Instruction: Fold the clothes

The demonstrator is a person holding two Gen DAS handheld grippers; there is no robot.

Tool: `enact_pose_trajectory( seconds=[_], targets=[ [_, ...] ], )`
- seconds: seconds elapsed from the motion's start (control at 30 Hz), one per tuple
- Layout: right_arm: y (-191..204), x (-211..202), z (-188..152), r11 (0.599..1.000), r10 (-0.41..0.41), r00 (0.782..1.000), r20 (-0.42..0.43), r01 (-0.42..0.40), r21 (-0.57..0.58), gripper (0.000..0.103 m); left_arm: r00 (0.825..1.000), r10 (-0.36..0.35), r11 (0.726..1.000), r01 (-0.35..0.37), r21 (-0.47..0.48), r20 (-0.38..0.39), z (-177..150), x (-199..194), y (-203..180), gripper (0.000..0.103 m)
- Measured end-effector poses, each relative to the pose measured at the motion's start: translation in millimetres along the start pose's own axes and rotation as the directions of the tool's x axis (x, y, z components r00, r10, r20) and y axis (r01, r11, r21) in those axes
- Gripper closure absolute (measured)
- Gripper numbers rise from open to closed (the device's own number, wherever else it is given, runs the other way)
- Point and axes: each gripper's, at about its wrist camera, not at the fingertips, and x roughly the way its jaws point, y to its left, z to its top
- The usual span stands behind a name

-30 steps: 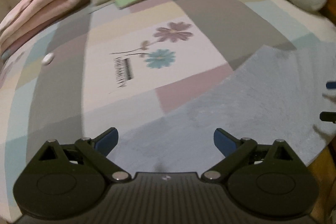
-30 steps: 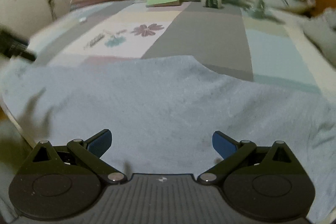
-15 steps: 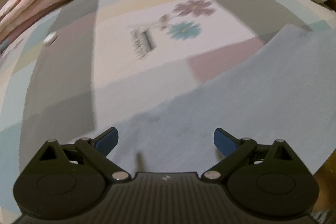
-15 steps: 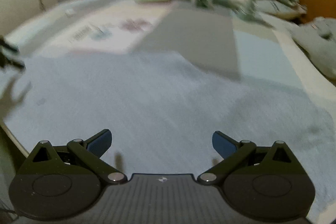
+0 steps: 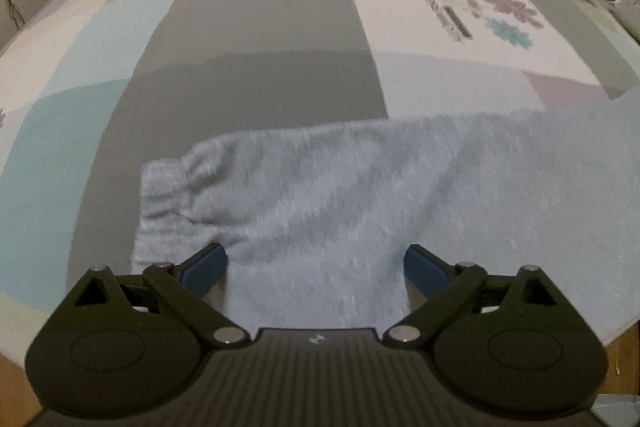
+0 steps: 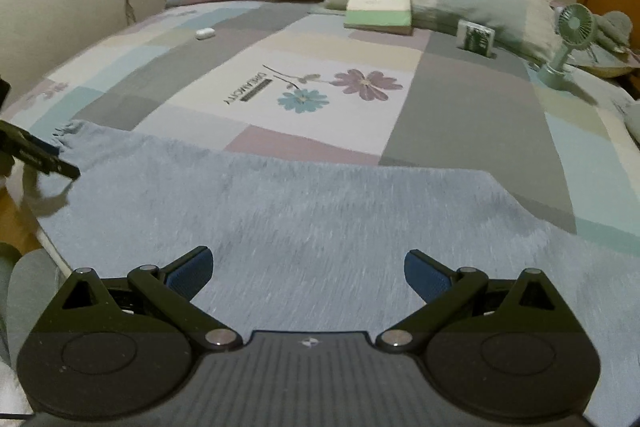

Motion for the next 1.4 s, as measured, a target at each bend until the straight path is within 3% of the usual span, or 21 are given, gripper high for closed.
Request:
enact_pose_trajectory(
  seconds=[0.17,0.23,0.37,0.47,0.6,0.73,0.83,0.97,1.1,1.27,1.4],
  targets=[
    [21,-9,-1,1.0,-0.026,1.0,-0.012,0.026,0.004,0.0,0.992,-0.118,0.985,0.111,0.132,0.046,17,-4,-27,0.006],
    [29,-10,1,1.0,-0.021,1.0,-0.007,0.021,0.008,0.0,0.992,-0.122,0.978,0.113,0.178,0.042,22,6,-37,0.006],
    [40,-8,4,0.999,-0.035,0.999,-0.02,0.035,0.001,0.0,0.999,-0.031,0.992,0.028,0.122,0.026,32,33,-24,0.004],
    [43,-2,7,0.999,-0.032,0.999,-0.036,0.032,-0.006,0.0,0.997,-0.061,0.997,0.063,-0.034,0.052,30,38,10,0.006],
    [46,11,14,1.0,-0.019,0.998,-0.054,0.018,-0.015,0.0,0.996,-0.059,0.998,0.061,-0.03,0.06,28,22,9,0.007],
    [64,26,36,0.994,0.077,0.996,-0.037,-0.08,-0.075,0.0,0.995,-0.092,0.996,0.091,0.009,0.039,16,14,10,0.006],
    [87,46,55,0.971,0.185,0.982,-0.043,-0.19,-0.143,0.0,0.993,-0.115,0.993,0.115,0.038,0.022,8,9,11,0.006],
    [128,87,74,0.915,0.318,0.943,-0.092,-0.331,-0.231,0.0,0.989,-0.146,0.986,0.146,0.075,-0.002,-4,2,12,0.006],
    [162,136,87,0.862,0.411,0.895,-0.174,-0.444,-0.246,0.0,0.986,-0.167,0.985,0.167,0.031,-0.009,-10,7,29,0.006],
    [182,186,93,0.88,0.356,0.917,-0.178,-0.393,-0.266,0.0,0.983,-0.183,0.983,0.183,0.018,-0.002,-7,9,37,0.006],
    [186,190,104,0.888,0.35,0.925,-0.151,-0.378,-0.262,0.0,0.976,-0.214,0.977,0.214,-0.007,0.046,5,0,37,0.006]
  ],
)
